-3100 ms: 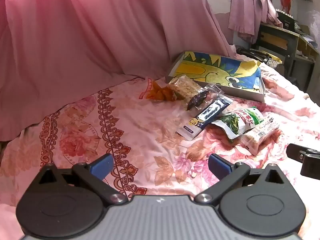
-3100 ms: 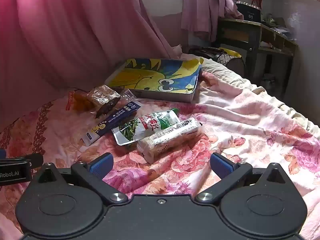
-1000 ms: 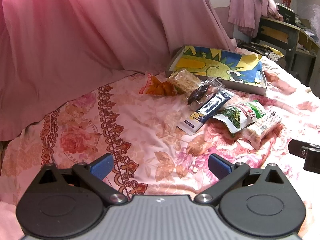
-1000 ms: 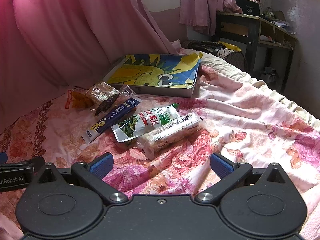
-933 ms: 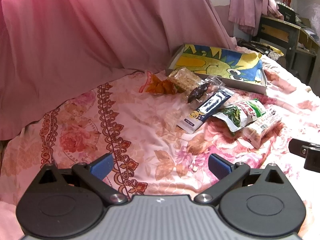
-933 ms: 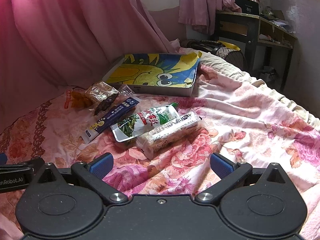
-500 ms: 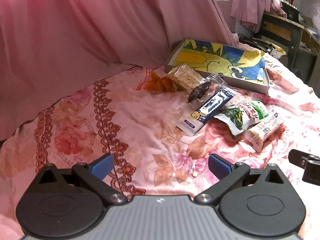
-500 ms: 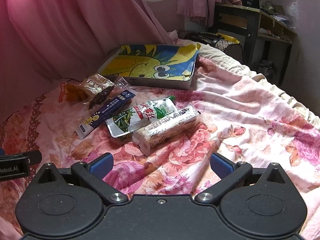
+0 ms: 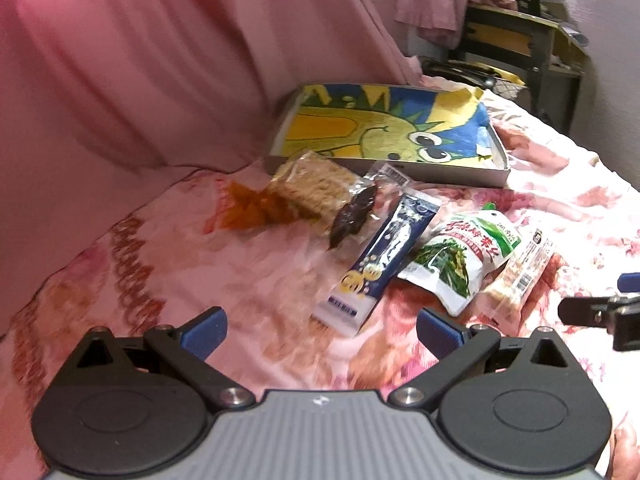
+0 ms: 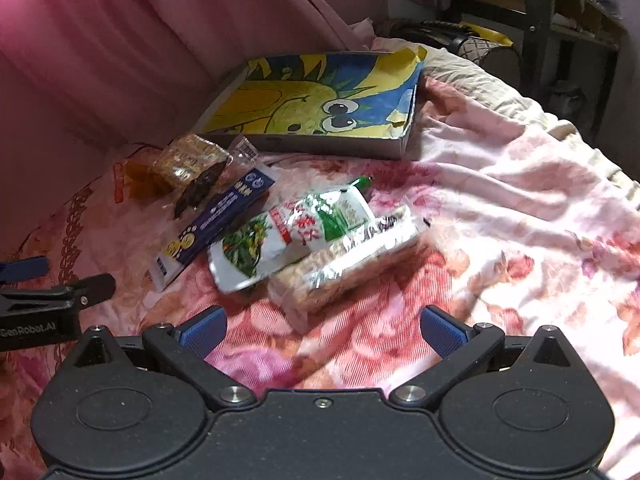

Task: Organize snacks
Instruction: 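Grasp the blue Se-Ca stick with the left tool while the right tool grasps the clear-wrapped bar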

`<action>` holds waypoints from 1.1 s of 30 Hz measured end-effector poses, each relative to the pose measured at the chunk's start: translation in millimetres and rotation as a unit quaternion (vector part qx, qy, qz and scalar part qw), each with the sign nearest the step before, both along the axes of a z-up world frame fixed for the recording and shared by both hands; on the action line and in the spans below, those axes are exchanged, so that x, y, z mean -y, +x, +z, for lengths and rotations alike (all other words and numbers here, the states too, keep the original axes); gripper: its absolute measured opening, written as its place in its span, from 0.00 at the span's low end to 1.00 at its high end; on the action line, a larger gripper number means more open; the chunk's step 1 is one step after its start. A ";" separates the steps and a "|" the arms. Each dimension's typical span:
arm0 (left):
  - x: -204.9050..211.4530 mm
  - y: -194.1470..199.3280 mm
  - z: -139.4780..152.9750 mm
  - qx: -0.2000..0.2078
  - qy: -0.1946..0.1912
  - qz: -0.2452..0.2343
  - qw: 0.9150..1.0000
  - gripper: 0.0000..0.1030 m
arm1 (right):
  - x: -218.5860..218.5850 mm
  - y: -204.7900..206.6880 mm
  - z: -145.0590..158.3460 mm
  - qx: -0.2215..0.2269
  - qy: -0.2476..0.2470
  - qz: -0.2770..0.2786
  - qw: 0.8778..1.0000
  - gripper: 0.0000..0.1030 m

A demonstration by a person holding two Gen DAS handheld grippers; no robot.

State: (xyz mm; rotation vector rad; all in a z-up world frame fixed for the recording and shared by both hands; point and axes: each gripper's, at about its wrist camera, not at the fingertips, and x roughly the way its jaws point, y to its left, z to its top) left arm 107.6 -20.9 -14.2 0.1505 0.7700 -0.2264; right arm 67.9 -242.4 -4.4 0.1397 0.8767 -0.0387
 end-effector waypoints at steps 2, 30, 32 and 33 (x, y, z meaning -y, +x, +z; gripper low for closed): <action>1.8 12.3 -7.2 -0.001 0.000 -0.013 1.000 1.00 | 4.6 11.3 -1.0 -0.001 0.003 0.004 1.000 0.99; 36.0 93.2 -59.3 -0.026 0.022 -0.158 0.987 0.75 | 29.4 87.3 -52.1 -0.048 0.066 -0.075 0.994 0.72; 37.9 93.9 -60.5 -0.031 0.021 -0.164 0.986 0.75 | 29.8 88.6 -52.2 -0.044 0.068 -0.077 0.994 0.71; 39.4 94.9 -61.2 -0.034 0.022 -0.164 0.986 0.75 | 30.4 89.4 -52.5 -0.043 0.069 -0.079 0.994 0.71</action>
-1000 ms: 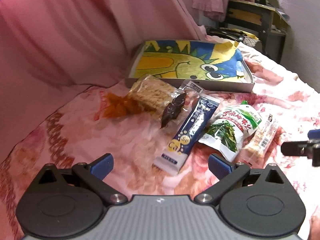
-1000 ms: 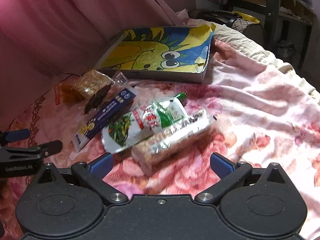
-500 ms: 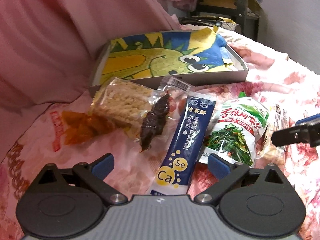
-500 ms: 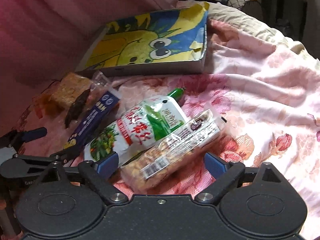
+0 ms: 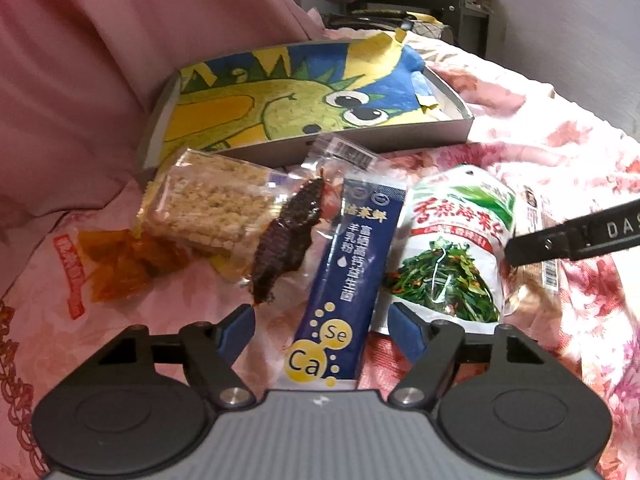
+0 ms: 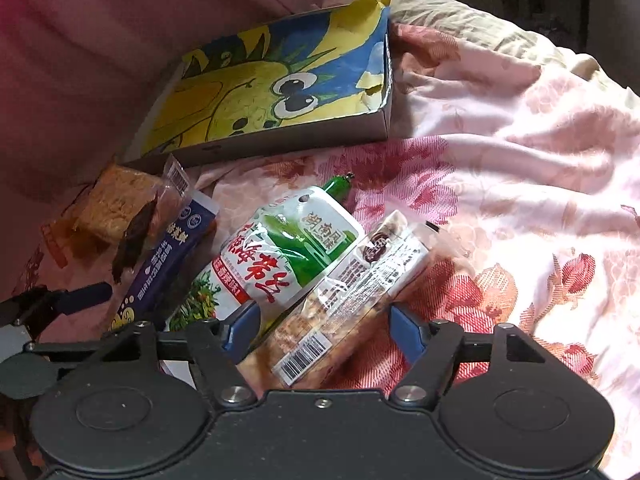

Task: Organize snacks
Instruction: 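Grasp the blue Se-Ca stick with the left tool while the right tool grasps the clear-wrapped bar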

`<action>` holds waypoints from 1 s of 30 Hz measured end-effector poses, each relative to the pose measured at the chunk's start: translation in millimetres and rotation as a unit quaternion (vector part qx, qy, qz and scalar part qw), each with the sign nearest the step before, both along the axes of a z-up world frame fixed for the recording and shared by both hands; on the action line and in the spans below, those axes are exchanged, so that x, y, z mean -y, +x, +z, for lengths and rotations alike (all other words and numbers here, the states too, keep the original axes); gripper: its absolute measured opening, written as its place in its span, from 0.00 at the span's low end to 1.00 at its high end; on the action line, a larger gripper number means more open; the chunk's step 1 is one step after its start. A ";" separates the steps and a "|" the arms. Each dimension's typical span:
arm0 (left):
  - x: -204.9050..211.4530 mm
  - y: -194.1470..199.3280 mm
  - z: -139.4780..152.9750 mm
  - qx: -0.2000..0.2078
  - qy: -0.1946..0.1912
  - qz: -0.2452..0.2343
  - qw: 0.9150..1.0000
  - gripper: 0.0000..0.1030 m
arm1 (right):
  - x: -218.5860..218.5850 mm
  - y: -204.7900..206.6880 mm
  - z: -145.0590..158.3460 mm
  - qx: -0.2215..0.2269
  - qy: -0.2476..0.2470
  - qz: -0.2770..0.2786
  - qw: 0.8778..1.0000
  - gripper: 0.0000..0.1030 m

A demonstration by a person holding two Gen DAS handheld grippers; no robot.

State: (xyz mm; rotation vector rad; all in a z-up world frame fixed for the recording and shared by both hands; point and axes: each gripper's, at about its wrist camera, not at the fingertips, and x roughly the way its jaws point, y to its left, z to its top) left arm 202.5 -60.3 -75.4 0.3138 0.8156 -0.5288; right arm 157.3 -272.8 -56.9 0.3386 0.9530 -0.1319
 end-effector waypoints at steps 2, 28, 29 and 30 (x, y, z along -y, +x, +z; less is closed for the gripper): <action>0.6 1.8 -1.1 -0.008 0.000 0.002 1.000 0.71 | 0.1 2.0 -0.6 0.002 0.002 -0.002 1.000 0.70; 1.3 0.1 1.8 -0.095 0.006 0.050 0.994 0.38 | -3.3 -6.7 -2.6 -0.025 0.038 -0.008 0.999 0.48; 0.7 -2.6 3.2 -0.101 0.004 0.054 0.993 0.38 | -2.6 -8.2 -2.0 -0.026 0.044 -0.010 0.999 0.47; -0.3 -5.4 4.6 -0.109 0.000 0.060 0.992 0.37 | -1.5 -9.5 -1.3 -0.028 0.050 -0.012 0.998 0.47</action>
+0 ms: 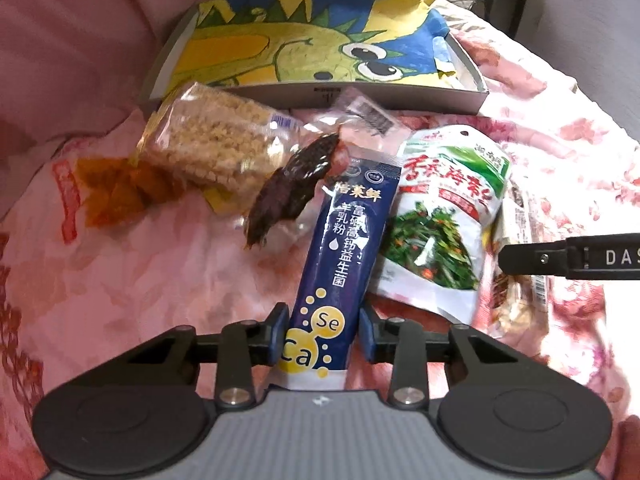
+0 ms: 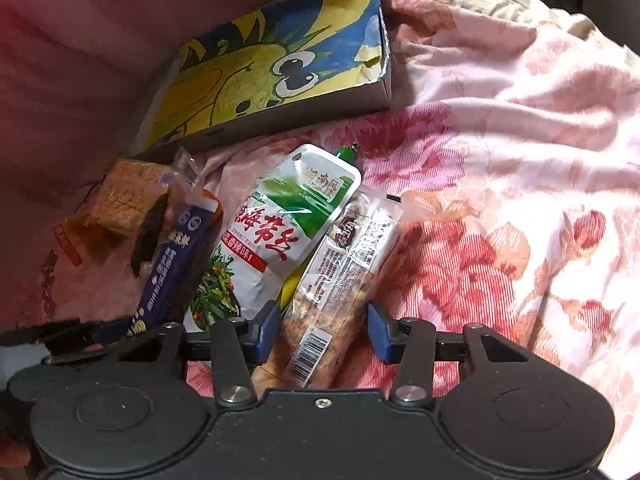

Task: Organize snacks
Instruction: 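Grasp the blue Se-Ca stick with the left tool while the right tool grasps the clear-wrapped bar, then carry both held snacks over the cartoon tray and lower them inside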

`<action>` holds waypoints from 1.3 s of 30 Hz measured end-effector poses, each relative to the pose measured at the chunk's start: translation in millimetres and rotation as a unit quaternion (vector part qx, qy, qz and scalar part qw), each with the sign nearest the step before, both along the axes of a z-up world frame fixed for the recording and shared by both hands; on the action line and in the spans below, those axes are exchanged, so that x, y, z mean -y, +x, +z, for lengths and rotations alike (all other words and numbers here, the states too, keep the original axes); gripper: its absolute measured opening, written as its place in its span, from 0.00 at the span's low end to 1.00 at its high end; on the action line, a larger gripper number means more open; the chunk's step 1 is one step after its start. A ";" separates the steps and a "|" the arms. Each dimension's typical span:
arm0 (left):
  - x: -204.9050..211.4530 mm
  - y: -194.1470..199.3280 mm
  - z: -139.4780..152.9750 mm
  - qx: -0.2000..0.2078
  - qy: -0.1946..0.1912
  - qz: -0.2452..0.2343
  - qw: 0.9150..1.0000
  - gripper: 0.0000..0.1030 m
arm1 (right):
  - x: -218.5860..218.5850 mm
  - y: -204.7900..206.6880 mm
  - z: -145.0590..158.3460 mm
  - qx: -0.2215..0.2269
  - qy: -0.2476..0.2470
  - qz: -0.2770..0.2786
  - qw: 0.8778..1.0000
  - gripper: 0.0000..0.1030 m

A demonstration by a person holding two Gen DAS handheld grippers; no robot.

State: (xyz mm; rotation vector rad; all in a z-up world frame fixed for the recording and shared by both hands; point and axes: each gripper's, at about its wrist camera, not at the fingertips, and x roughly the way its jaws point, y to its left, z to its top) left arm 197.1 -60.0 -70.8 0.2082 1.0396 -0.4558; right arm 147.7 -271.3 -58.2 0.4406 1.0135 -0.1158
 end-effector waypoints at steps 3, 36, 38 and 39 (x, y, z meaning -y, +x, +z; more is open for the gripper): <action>-4.5 -6.2 2.5 -0.029 -0.016 0.020 0.999 0.36 | 1.3 -7.0 1.5 -0.006 0.019 -0.001 1.000 0.46; -27.3 -69.6 62.3 -0.016 -0.143 0.121 0.982 0.34 | 15.2 -81.6 48.2 0.084 0.116 0.000 0.990 0.35; -26.1 -61.2 68.7 -0.006 -0.143 0.121 0.982 0.34 | 15.9 -79.8 54.0 0.102 0.119 0.003 0.988 0.35; -24.2 -55.5 73.5 0.003 -0.140 0.121 0.983 0.34 | 16.7 -77.7 56.6 0.109 0.121 0.003 0.987 0.35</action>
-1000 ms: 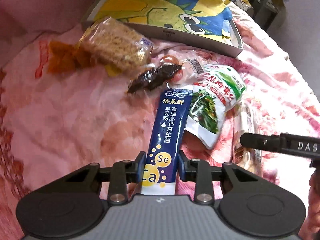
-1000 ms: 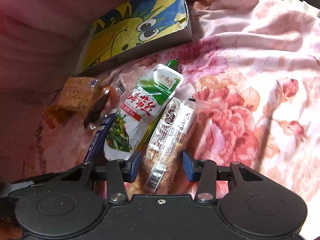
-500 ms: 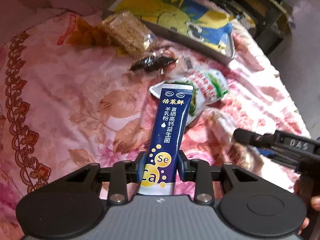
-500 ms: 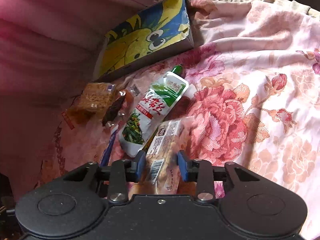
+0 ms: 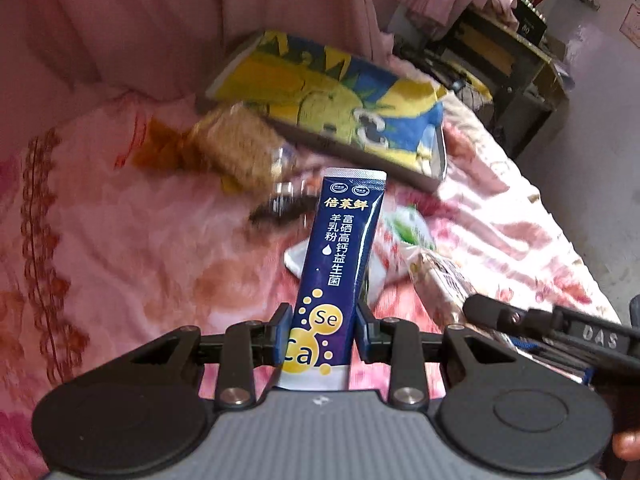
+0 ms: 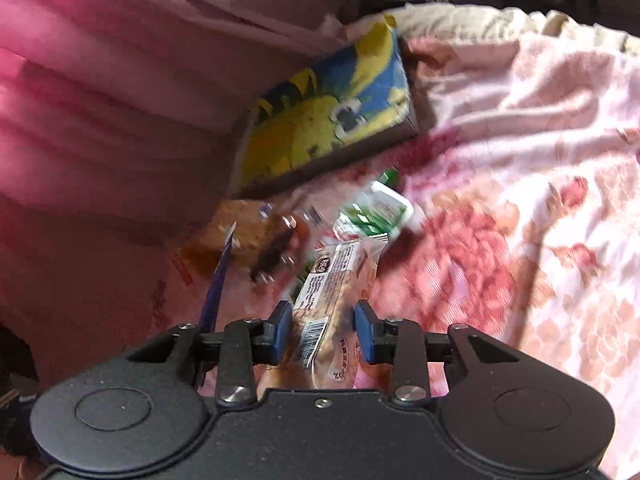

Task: Organize snacks
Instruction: 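Carry both held snacks over the cartoon tray and lower them inside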

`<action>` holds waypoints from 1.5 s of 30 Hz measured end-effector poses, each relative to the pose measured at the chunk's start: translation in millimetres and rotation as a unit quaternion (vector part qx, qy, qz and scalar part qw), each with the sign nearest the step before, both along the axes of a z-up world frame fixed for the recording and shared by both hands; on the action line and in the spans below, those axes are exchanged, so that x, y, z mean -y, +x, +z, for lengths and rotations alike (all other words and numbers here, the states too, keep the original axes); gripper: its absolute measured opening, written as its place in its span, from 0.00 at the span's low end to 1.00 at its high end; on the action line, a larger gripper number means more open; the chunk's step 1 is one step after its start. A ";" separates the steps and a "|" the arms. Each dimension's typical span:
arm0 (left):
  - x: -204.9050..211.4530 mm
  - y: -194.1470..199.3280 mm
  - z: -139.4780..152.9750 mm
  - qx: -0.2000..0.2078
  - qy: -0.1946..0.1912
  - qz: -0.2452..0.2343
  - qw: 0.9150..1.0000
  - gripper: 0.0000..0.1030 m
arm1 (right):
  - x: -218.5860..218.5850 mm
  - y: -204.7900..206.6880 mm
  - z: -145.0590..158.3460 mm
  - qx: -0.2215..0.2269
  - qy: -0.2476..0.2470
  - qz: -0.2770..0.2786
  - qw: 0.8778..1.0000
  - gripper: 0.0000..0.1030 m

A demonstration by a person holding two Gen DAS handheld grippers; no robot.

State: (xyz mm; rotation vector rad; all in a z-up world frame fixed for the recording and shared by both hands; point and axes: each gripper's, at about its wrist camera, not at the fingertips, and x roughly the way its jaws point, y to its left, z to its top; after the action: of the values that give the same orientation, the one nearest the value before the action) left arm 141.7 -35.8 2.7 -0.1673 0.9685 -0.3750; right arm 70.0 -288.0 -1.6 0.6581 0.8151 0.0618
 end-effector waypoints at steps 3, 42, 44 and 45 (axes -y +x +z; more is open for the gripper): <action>5.3 19.9 15.7 0.031 0.011 0.006 0.999 0.34 | 3.9 17.7 10.8 0.028 0.009 0.001 1.000 0.35; 129.4 256.6 -62.5 0.071 0.066 0.049 0.994 0.35 | 60.0 248.9 -65.6 0.113 -0.155 -0.008 0.981 0.35; 132.3 256.1 -63.4 0.074 0.075 0.046 0.993 0.37 | 58.7 248.1 -64.5 0.114 -0.163 -0.007 0.980 0.37; 133.2 255.7 -63.4 0.076 0.078 0.045 0.993 0.37 | 58.0 247.4 -63.7 0.115 -0.167 -0.007 0.979 0.37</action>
State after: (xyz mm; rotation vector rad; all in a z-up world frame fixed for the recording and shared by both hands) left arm 397.4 -169.0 -60.7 -0.0390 0.8332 -0.2239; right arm 317.4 -346.0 -65.3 0.3315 0.5784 -0.0114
